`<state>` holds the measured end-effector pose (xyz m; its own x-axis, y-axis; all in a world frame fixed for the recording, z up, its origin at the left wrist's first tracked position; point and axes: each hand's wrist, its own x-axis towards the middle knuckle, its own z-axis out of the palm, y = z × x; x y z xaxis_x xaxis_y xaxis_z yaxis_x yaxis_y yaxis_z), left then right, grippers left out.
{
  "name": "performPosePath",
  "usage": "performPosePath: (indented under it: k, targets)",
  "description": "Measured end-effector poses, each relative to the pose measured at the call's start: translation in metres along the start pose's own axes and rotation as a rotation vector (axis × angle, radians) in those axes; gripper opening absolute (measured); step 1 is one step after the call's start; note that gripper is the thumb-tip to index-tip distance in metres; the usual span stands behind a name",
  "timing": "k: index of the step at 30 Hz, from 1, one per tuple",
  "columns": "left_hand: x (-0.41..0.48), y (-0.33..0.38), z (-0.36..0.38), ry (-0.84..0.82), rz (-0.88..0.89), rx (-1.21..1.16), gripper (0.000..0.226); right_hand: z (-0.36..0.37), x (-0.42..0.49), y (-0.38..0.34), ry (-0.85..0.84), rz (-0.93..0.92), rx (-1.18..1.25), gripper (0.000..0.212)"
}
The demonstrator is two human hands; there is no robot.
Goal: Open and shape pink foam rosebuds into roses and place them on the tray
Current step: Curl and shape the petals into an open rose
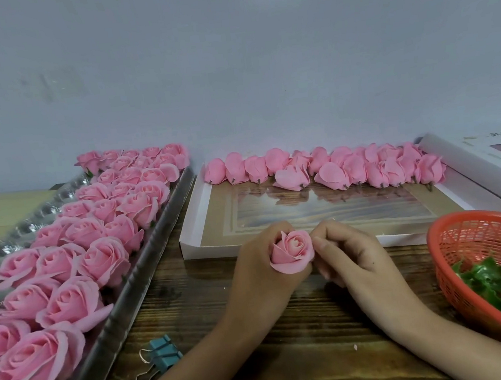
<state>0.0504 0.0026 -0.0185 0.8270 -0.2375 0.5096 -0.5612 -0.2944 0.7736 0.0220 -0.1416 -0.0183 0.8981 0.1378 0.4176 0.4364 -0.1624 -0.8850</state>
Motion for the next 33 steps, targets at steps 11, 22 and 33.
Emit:
performPosePath:
  k: [11, 22, 33]
  targets:
    - [-0.0014, 0.0036, 0.0002, -0.038, 0.024, 0.017, 0.033, 0.0024, 0.0009, -0.0003, 0.043, -0.023, -0.191, 0.036]
    - [-0.0006, 0.0018, -0.0020, -0.043, 0.009, -0.024, 0.042, -0.0001, -0.0011, 0.0017, 0.025, -0.031, -0.321, 0.024]
    - [-0.0032, 0.0007, 0.0033, -0.162, 0.006, 0.014, 0.032, -0.0011, 0.0034, -0.0037, 0.089, -0.085, -0.048, 0.016]
